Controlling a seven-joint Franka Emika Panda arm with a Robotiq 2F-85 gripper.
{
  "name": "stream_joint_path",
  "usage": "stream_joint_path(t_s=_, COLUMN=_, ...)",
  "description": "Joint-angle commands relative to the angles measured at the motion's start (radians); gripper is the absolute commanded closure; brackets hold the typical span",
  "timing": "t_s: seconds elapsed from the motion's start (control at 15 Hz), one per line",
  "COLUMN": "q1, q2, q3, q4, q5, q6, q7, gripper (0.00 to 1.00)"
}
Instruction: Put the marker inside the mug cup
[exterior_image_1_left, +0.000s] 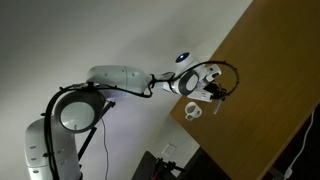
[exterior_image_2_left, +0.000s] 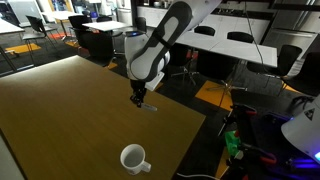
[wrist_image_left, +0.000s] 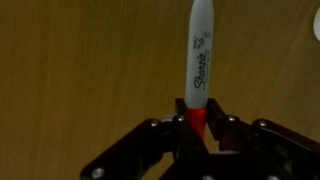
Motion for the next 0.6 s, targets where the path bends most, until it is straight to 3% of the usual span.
stream_joint_path(t_s=0.0, q1=-0.077, q2=-0.049, q3=0.079, q4=-0.048, q5=0.002, q6=0.043, q7=-0.147, gripper=0.94)
stream_joint_path(t_s=0.53, q1=-0.259, q2=-0.103, q3=0.294, q4=-0.085, q5=0.033, q6=0.030, q7=-0.522, gripper=0.94)
